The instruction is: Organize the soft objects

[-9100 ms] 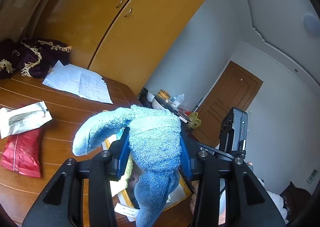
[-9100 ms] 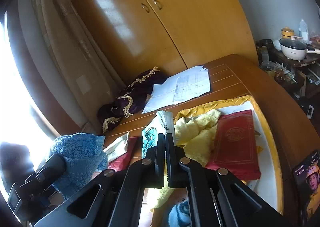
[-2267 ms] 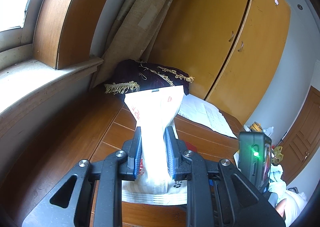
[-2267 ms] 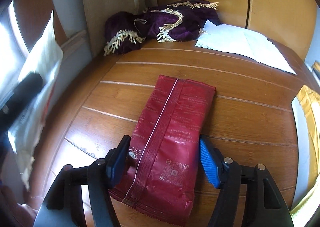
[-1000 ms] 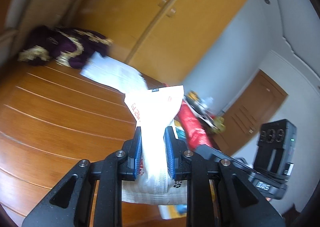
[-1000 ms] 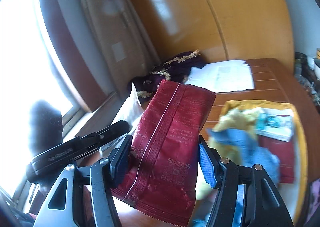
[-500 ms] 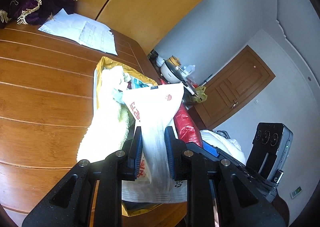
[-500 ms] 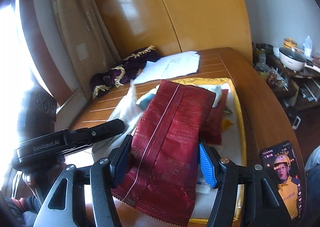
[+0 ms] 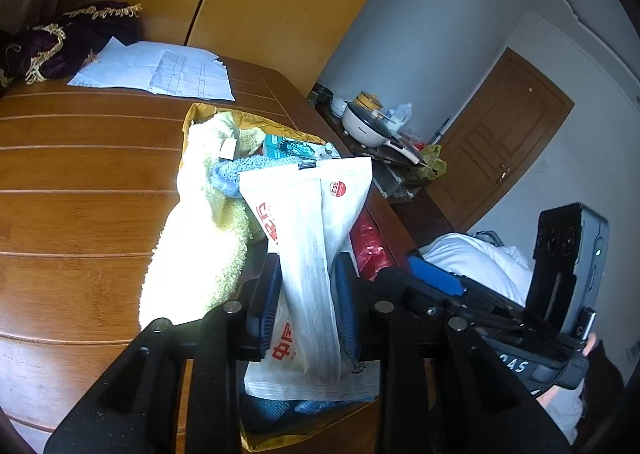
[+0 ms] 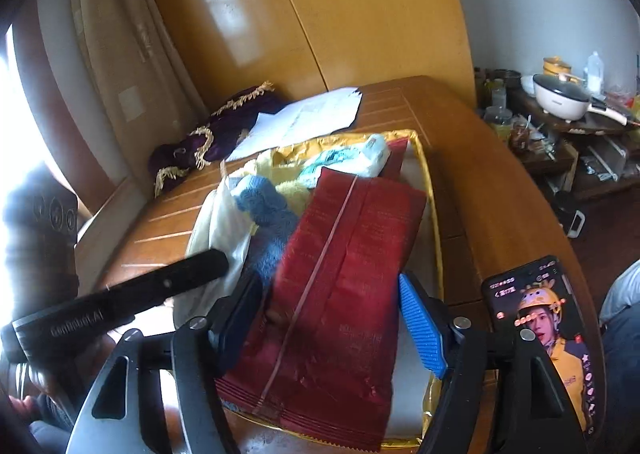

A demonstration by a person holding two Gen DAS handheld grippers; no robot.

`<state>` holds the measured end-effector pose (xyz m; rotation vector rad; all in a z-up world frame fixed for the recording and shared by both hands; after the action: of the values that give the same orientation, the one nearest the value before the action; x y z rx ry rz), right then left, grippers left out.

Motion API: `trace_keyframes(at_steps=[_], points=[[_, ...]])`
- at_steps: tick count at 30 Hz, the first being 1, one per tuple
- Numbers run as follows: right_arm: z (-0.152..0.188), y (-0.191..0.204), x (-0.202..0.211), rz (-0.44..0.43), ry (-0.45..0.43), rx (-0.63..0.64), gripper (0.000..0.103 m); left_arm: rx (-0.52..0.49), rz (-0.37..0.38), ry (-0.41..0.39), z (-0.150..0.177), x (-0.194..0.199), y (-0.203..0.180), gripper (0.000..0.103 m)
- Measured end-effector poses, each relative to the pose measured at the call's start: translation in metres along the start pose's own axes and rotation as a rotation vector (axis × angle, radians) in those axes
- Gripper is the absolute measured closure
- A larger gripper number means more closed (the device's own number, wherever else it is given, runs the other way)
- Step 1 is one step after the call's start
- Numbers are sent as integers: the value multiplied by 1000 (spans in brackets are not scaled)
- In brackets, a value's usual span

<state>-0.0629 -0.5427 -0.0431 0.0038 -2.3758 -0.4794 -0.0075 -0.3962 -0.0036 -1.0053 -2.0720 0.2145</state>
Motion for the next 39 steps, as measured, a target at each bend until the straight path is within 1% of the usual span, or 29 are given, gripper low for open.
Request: trace_keyframes(at_steps=[1, 2, 3, 4, 6, 9, 11, 12, 14, 16, 17, 21, 24, 26, 28, 31, 34, 39], points=[[-2, 1, 4, -13, -20, -3, 24, -11, -6, -10, 0, 2, -1, 58], [-5, 4, 9, -31, -41, -7, 22, -14, -2, -21, 0, 3, -1, 52], [-6, 6, 13, -43, -59, -5, 20, -13, 7, -36, 0, 6, -1, 43], [-8, 10, 18, -49, -77, 2, 17, -15, 13, -52, 0, 10, -2, 39], [-9, 18, 24, -59, -101, 22, 14, -25, 6, -79, -2, 16, -2, 38], [-11, 25, 28, -60, -112, 39, 14, -16, -9, -85, 0, 18, 3, 30], [-12, 28, 25, -55, -108, 39, 14, 7, 9, -77, -1, 19, 6, 30], [-12, 29, 24, -57, -104, 38, 14, 23, 18, -99, -3, 23, 8, 30], [-11, 30, 21, -58, -93, 36, 14, 42, 25, -175, -11, 39, 14, 30], [-9, 32, 19, -64, -83, 42, 14, 42, 12, -228, -16, 51, 18, 22], [-8, 34, 17, -72, -77, 47, 14, 38, 3, -234, -17, 54, 19, 21], [-6, 45, 16, -100, -79, 75, 14, 1, -70, -216, -11, 60, 23, 21], [-5, 50, 15, -108, -79, 84, 14, -47, -128, -204, -7, 62, 23, 20], [-3, 52, 14, -106, -75, 88, 14, -69, -170, -211, -6, 63, 23, 20], [-3, 52, 13, -101, -73, 90, 14, -82, -193, -218, -6, 64, 24, 19], [-3, 51, 13, -105, -71, 86, 14, -106, -260, -202, -5, 61, 25, 18], [-1, 49, 12, -97, -69, 87, 14, -126, -266, -187, -3, 58, 25, 18], [2, 50, 10, -126, -51, 99, 14, -119, -274, -172, 0, 55, 25, 18]])
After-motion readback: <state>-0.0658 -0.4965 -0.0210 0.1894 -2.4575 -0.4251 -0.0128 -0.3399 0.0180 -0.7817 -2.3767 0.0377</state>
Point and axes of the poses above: each gripper's, at about its wrist camera, not at the fingertips, and x roughly against the way its jaws point, y to its left, z to its underside, the point moved 7 cm from there along -x, roughly the way its jaws point, and after that the axes turned 1 degree about -x, right-handed, at the moved point
